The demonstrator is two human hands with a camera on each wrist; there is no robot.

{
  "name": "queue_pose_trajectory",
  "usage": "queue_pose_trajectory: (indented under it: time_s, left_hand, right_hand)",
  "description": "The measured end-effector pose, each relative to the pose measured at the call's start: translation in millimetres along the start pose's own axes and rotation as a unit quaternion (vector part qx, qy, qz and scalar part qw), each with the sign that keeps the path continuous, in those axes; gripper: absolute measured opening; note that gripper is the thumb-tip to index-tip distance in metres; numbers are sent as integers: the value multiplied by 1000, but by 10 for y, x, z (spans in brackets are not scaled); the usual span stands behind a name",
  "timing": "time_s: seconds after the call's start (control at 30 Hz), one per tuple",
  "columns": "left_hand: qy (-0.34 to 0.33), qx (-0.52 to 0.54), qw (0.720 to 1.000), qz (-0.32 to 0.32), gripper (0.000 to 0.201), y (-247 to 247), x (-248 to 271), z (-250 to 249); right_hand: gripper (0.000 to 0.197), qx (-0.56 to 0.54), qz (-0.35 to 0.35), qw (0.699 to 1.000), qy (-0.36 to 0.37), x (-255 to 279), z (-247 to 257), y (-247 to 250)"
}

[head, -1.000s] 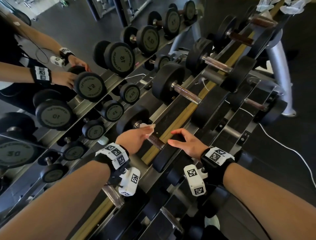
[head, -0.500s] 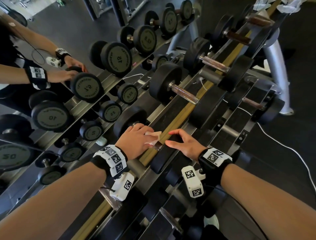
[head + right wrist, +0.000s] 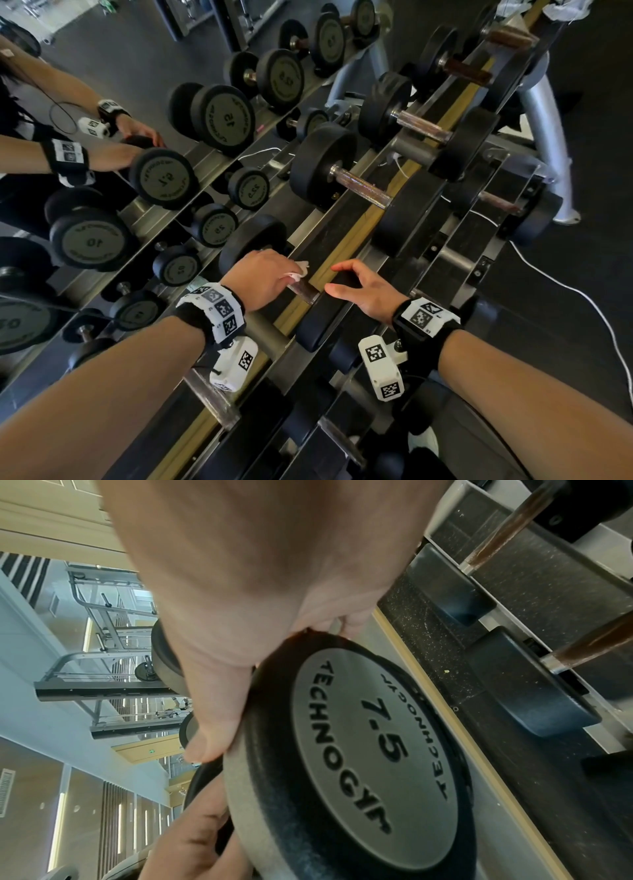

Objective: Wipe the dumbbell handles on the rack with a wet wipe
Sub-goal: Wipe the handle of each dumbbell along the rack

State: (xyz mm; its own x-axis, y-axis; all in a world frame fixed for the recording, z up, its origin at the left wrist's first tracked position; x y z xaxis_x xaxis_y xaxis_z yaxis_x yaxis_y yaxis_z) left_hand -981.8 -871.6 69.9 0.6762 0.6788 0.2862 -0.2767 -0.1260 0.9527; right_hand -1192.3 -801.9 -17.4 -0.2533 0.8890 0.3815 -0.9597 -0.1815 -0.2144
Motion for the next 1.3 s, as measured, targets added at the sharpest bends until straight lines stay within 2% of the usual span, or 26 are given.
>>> queue_pose_trajectory:
  time_s: [0.1,0.23,0.4,0.5,0.7,0.83,0.93,1.07,1.17,1.3]
  left_hand:
    - [28,23,999,-3,29,-26,-7,-135]
    - [-21,34,999,1,22,-116,3,-420]
    - [12,19,1000,13,17,-36,-61,-47]
    - [22,29,999,-2,18,-30,-54,39]
    - [-21,20,999,14,24,-169,-42,-236]
    - [29,-30,999,25,31,-121,-57,-77]
    - [54,-37,997,32,32,-126,-83,-100]
    - [-5,-23,999,46,32,-198,-46,-316]
    - [-27,-46,997,56,37,-161,-50,-255]
    - [40,-76,994,67,43,-61,-113,19]
  right_hand:
    - [61,3,-5,1000,4,7,-1,-3]
    - [69,1,-13,1000,4,16,-1,-19]
    - [72,4,-16,1000,9,29,5,-17]
    - [71,-1,-24,1000,15,27,-19,-12]
    - [59,-37,-77,996,32,78,-70,-47]
    - [52,-48,-88,994,47,152,-115,-129]
    - [56,-48,-80,995,45,171,-113,-151]
    - [63,-46,-72,995,48,188,-110,-148]
    - [63,-55,-86,993,65,203,-139,-152]
    - [64,-62,-92,992,65,207,-136,-149]
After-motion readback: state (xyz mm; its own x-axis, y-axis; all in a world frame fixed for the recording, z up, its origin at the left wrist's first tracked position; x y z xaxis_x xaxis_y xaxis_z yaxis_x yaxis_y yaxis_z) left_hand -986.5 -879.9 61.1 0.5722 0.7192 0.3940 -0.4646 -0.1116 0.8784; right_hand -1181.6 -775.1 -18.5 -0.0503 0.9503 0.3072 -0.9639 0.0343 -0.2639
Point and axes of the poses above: each hand's wrist, its own x-axis away from the middle knuckle, its own y-axis out of the back of the hand, z = x × y, the point moved 2 cm from there along -x, towards the middle knuckle, and after that the axes turned 11 degrees about -x, right-handed, at the moved point
